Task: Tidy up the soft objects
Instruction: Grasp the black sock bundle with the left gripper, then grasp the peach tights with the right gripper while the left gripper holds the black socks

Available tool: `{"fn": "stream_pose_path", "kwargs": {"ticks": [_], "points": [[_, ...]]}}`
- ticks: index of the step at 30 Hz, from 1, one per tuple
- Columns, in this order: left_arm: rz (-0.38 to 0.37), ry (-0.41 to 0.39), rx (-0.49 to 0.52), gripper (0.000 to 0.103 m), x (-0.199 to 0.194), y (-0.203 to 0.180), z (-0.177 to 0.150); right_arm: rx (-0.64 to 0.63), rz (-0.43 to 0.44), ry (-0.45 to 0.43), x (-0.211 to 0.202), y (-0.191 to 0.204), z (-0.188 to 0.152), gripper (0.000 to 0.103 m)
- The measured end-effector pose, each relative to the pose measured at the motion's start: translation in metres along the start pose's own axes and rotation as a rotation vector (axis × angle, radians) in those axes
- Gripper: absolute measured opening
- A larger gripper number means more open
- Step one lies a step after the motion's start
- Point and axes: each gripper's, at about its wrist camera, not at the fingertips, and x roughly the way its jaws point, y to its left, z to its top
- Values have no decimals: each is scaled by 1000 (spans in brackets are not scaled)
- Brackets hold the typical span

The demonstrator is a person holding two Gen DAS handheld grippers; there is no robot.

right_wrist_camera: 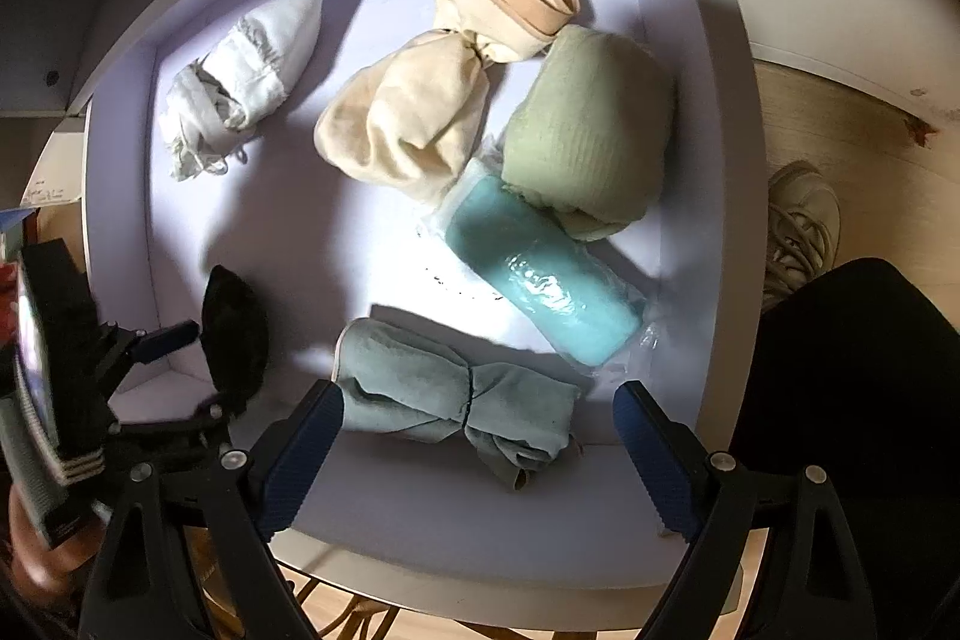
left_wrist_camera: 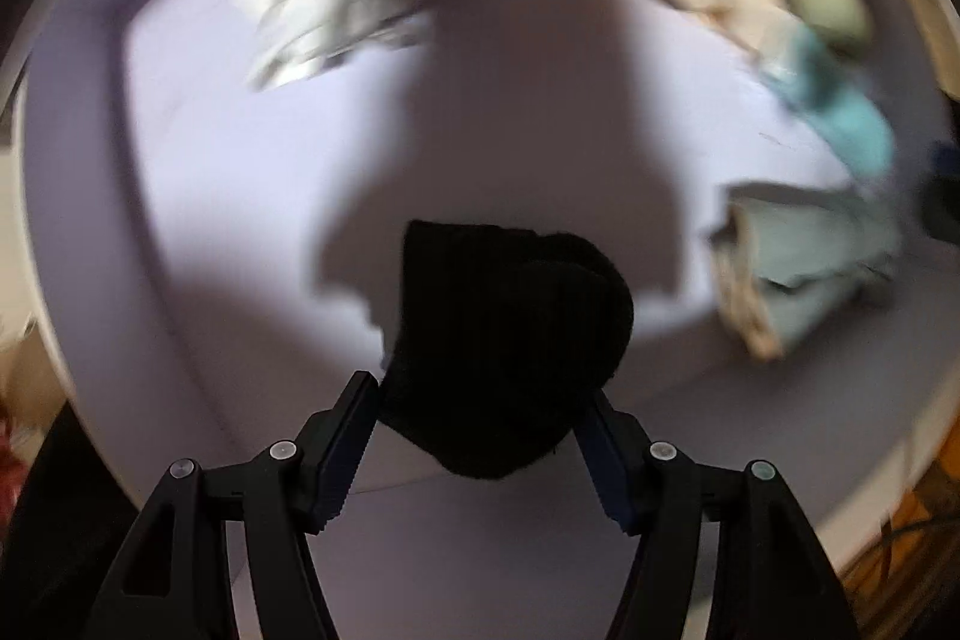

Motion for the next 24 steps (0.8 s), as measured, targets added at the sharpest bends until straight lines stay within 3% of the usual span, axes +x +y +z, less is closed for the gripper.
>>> {"fn": "stream_pose_path", "kwargs": {"ticks": [2, 6, 14, 19, 24], "points": [[-11, -5, -92, 66, -1, 18, -1, 5, -2, -3, -1, -2, 2, 92], [-118, -22, -209, 66, -4, 38, -6, -1, -7, -10, -1, -3, 6, 92], [-147, -5, -219, 66, 3, 36, -19, -68, -57, -81, -1, 18, 26, 92], [-178, 3, -275, 66, 6, 47, -20, -71, -59, -112, 1, 23, 39, 92], [-186, 3, -287, 66, 6, 53, -25, 15, 44, -165, -1, 16, 66, 93]]}}
